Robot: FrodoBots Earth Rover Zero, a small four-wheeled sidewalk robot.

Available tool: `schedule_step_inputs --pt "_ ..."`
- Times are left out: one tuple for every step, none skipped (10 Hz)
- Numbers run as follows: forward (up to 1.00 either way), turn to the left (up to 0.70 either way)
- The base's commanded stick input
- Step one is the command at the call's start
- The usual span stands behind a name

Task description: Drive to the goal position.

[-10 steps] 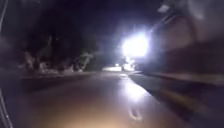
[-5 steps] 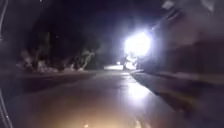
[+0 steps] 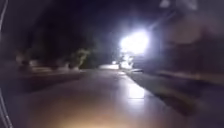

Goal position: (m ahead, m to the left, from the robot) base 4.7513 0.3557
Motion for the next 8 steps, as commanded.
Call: schedule_step_inputs --pt "0.7 0.0" --pt "0.7 0.0" --pt "0.7 0.0" --pt "0.7 0.0" --pt "0.7 0.0" --pt "0.7 0.0" --pt "0.7 0.0" --pt "0.7 0.0"
